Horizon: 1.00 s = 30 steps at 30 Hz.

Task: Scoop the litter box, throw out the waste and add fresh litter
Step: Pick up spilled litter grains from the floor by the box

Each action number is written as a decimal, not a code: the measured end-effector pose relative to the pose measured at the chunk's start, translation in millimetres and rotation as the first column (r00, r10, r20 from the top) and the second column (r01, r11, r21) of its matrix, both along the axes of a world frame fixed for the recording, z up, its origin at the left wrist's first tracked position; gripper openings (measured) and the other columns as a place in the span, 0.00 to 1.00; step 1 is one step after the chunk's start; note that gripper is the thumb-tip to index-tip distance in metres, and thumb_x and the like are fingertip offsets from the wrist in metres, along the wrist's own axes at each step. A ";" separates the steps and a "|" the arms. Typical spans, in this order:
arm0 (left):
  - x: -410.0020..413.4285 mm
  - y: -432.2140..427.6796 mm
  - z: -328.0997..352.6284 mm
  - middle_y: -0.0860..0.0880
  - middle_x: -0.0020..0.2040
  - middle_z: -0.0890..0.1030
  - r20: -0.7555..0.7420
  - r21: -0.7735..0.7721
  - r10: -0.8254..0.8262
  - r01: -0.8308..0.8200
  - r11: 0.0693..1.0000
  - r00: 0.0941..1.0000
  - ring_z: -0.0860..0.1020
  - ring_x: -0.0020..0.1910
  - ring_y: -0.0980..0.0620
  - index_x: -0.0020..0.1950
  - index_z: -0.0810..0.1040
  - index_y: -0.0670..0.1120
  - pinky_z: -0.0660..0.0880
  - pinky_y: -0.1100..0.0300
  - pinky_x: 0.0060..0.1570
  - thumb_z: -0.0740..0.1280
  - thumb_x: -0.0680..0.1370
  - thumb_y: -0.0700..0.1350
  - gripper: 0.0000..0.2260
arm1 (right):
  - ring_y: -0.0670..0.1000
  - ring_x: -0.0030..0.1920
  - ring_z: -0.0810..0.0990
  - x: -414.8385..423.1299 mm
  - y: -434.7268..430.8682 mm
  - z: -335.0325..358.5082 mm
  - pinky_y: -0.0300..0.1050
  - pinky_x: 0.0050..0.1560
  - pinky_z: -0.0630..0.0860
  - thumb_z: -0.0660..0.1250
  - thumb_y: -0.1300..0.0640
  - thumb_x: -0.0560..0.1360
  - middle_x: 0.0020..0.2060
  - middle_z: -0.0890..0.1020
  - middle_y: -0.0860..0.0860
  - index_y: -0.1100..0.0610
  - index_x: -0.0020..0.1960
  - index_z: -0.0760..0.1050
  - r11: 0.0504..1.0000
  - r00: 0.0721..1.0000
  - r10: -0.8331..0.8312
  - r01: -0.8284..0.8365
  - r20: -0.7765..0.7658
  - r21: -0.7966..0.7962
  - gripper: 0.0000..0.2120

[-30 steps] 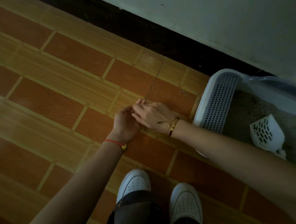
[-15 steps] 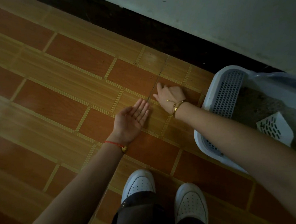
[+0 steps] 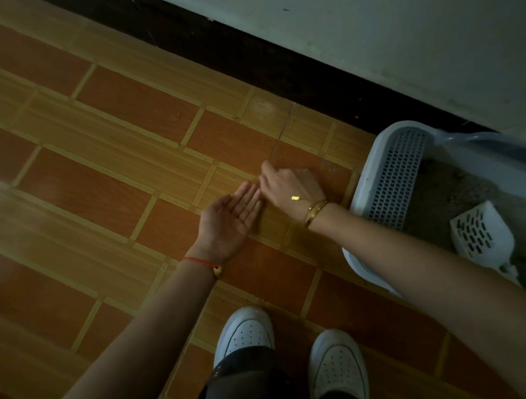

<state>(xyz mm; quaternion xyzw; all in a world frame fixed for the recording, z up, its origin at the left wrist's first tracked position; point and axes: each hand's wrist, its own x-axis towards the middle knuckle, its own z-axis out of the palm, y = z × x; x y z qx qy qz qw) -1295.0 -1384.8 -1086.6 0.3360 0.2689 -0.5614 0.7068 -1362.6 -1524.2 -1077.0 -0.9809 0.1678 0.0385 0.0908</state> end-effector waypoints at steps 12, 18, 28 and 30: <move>1.8 -1.9 2.2 0.39 0.59 0.82 -0.033 -0.031 0.038 -0.039 0.999 0.999 0.78 0.62 0.44 0.60 0.77 0.36 0.71 0.52 0.67 0.51 0.83 0.42 0.18 | 0.50 0.28 0.71 -22.5 -50.2 -3.6 0.40 0.25 0.58 0.51 0.54 0.83 0.43 0.80 0.55 0.60 0.61 0.65 0.943 0.938 -0.328 0.317 -0.117 -0.097 0.13; -1.9 -4.9 3.0 0.40 0.63 0.79 -0.030 -0.023 0.012 -0.013 1.000 0.999 0.77 0.64 0.44 0.62 0.76 0.36 0.69 0.52 0.68 0.51 0.82 0.42 0.18 | 0.54 0.40 0.80 -20.9 -50.8 -33.5 0.43 0.32 0.66 0.48 0.47 0.83 0.45 0.81 0.57 0.64 0.64 0.65 0.958 0.913 -0.241 0.168 -0.329 -0.235 0.22; -1.3 -4.4 1.6 0.40 0.62 0.80 -0.017 -0.009 0.000 0.000 1.000 1.000 0.77 0.64 0.44 0.63 0.76 0.36 0.70 0.52 0.68 0.51 0.82 0.42 0.18 | 0.52 0.44 0.82 -22.8 -35.6 -40.9 0.44 0.38 0.74 0.50 0.67 0.79 0.48 0.81 0.57 0.71 0.67 0.61 0.920 0.901 -0.113 -0.064 -0.418 -0.387 0.18; -3.6 -5.4 3.3 0.40 0.63 0.79 -0.009 -0.002 -0.003 0.003 1.000 1.000 0.77 0.64 0.44 0.63 0.76 0.36 0.70 0.52 0.68 0.51 0.82 0.42 0.18 | 0.52 0.44 0.82 -22.4 -36.6 -40.3 0.43 0.36 0.73 0.48 0.67 0.78 0.48 0.81 0.56 0.71 0.67 0.61 0.912 0.913 -0.108 -0.066 -0.393 -0.404 0.18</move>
